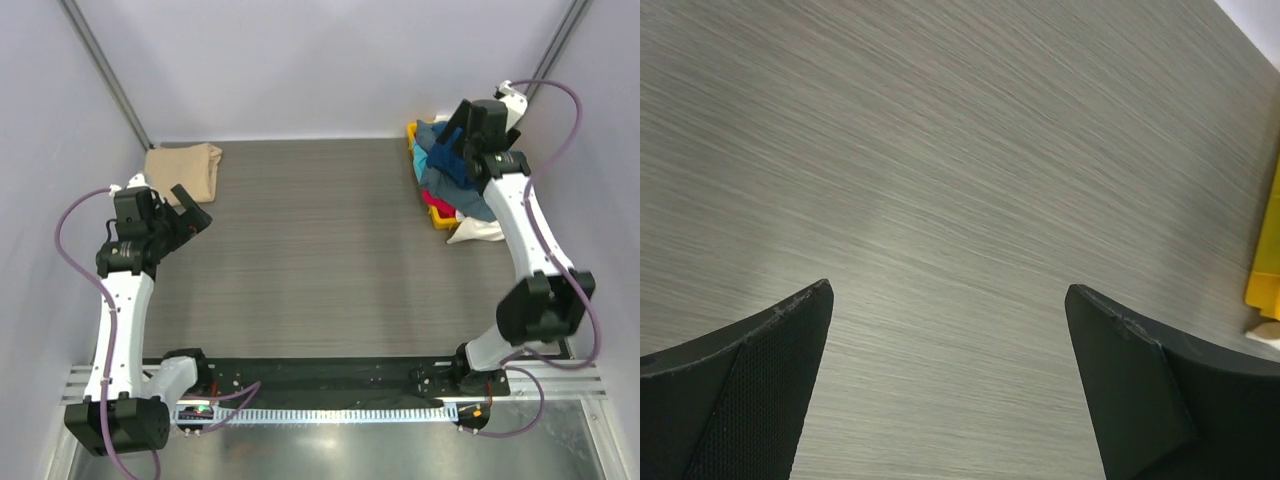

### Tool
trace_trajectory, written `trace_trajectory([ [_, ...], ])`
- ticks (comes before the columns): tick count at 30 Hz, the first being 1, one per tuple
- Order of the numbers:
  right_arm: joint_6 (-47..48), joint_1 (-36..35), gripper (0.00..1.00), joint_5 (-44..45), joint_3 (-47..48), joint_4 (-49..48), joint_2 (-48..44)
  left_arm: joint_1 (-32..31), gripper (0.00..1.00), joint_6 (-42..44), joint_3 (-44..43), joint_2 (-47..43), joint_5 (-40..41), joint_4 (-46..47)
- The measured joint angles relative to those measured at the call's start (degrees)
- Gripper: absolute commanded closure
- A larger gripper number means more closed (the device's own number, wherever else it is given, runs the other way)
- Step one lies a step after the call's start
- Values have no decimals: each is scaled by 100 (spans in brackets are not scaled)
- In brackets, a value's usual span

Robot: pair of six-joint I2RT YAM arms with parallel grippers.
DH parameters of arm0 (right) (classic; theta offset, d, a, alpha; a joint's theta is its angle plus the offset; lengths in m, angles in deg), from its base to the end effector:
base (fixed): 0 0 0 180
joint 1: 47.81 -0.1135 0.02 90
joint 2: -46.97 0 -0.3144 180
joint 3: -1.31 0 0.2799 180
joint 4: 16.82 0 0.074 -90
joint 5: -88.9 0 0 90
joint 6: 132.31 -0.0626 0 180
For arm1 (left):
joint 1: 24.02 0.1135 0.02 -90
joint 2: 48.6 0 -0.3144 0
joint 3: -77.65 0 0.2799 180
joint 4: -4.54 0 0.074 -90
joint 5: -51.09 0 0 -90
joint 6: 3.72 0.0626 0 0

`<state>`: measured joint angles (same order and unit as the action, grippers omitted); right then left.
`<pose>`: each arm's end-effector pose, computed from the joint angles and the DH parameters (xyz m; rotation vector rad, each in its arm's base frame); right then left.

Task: Fold and stack the t-shirts
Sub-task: Grab the tshirt from the pile, then move the tshirt to the center of the board

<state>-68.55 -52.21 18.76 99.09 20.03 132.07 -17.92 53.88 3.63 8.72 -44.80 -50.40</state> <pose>0.3879 0.0085 0.4338 0.5875 1.8763 0.0043 0.2248 0.0176 0.3742 -0.6914 2.1507 -0.3624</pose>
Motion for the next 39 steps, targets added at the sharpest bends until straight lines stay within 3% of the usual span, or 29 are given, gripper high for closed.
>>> trace_trajectory([
  [4,2,188,8,262,852,426,1202,0,0,57,2,-24,179,-127],
  [9,66,304,14,538,898,970,1919,0,0,59,24,-7,179,-184],
  [13,149,332,51,664,907,1139,2015,0,0,79,24,-7,179,-190],
  [14,181,334,76,678,933,1143,2015,0,0,92,24,-7,179,-190],
  [17,223,334,99,686,1025,1141,2015,0,0,101,24,-7,179,-190],
  [21,350,190,99,675,1292,1314,2002,0,0,103,24,-7,181,-188],
  [24,776,-352,99,444,2076,1696,2009,2,0,111,24,-20,190,-188],
  [29,1657,-2900,99,90,4415,1840,2026,4,0,114,24,-131,352,-192],
  [32,1757,-3818,99,-2,4468,1591,1469,11,0,116,24,-249,514,-201],
  [34,1617,-3394,88,4,3751,1502,743,24,0,116,24,-323,612,-208],
  [35,1475,-2865,35,-37,3270,1434,402,31,0,116,24,-358,662,-212],
  [36,1325,-2310,12,-52,2715,1292,179,31,0,116,24,-385,706,-216],
  [39,964,-1016,2,212,1180,1027,-61,35,0,114,24,-424,828,-227],
])
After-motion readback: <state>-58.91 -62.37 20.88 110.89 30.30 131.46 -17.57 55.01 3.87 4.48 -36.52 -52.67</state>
